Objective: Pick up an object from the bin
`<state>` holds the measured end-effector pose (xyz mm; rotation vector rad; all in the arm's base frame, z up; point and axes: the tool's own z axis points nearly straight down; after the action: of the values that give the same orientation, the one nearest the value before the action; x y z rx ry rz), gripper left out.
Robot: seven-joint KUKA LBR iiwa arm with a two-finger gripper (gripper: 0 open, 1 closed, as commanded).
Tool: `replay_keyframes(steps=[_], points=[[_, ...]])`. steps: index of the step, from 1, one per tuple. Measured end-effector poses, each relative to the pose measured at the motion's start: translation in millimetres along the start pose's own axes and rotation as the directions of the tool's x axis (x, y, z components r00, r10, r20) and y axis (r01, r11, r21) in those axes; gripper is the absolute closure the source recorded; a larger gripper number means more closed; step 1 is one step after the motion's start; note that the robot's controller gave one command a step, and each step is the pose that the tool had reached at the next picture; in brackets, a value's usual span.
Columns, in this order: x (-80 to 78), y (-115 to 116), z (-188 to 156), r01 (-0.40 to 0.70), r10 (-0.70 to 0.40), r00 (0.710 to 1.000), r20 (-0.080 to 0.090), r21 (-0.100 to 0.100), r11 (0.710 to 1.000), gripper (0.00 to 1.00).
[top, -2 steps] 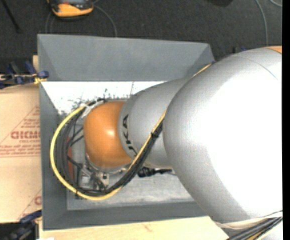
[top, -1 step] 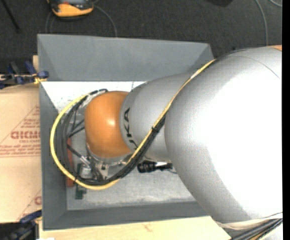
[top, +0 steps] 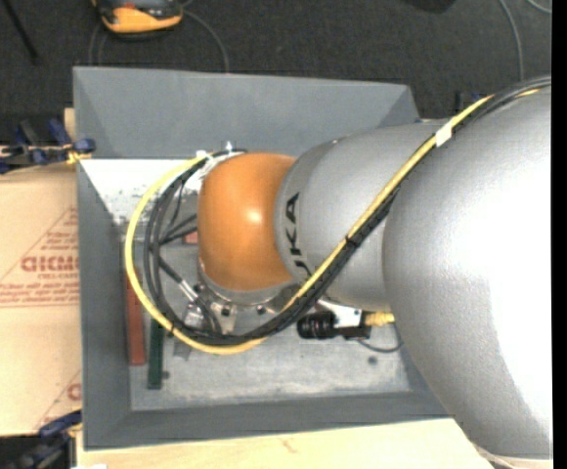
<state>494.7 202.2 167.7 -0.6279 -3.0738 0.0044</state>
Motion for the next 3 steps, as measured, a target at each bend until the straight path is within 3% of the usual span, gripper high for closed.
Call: replay_keyframes(steps=[1, 2, 3], points=[[-16.2, 1, -69, -0.087, 0.087, 0.996, 0.003, -0.003, 0.996, 1.0], [-9.8, -44, 5, -0.023, 0.023, 1.0, 0.002, -0.001, 1.0, 0.0], [-10.5, -43, 3, -0.023, 0.023, 1.0, 0.005, -0.004, 1.0, 0.0]])
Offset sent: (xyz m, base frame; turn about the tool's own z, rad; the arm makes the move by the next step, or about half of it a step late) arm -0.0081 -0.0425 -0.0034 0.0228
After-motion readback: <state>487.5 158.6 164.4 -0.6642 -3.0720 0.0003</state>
